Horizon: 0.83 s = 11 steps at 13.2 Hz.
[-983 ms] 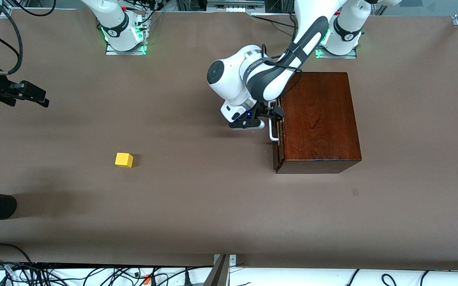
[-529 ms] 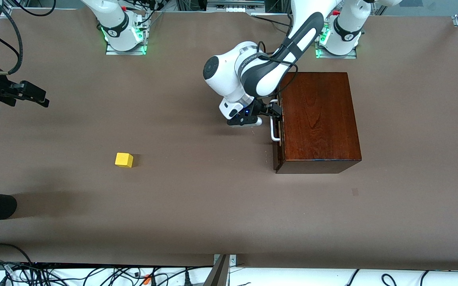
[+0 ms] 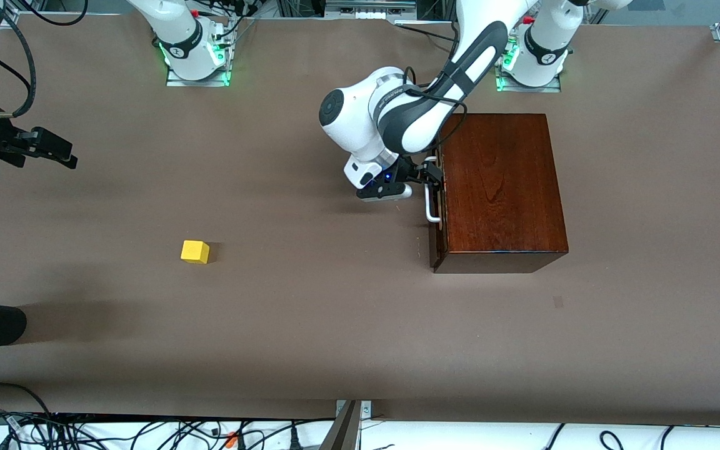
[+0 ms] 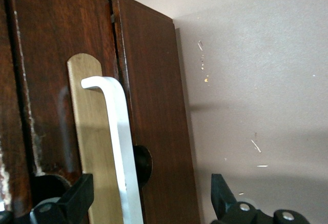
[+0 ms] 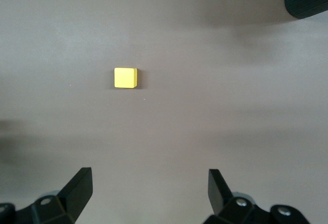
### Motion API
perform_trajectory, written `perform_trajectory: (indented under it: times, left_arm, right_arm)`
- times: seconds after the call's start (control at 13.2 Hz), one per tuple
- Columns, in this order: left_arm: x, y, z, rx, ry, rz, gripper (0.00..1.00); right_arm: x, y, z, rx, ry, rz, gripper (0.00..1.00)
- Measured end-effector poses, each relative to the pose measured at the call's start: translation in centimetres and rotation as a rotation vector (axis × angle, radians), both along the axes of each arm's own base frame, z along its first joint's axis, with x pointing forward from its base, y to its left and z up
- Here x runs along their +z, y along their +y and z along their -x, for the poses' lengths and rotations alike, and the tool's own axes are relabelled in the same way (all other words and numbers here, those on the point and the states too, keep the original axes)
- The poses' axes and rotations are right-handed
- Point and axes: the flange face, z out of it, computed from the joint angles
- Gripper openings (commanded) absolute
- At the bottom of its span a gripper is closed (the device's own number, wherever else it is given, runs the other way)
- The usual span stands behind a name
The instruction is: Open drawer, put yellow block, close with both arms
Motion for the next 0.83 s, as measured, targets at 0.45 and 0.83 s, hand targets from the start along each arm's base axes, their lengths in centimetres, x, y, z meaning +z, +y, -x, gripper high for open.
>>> perform_trajectory:
  times: [0.45,0.83]
  left_arm:
    - [-0.1,-0.8,-0.5,0.0,-0.019,0.076,1.0]
    - [1.3,-1.4,-1.3,0.064,0.005,0.19,1.0]
  right_arm:
    - [0.0,0.0,0.0,0.0,0.0,0.0,1.0]
    - [0.0,0.0,0.0,0.0,0.0,0.0,1.0]
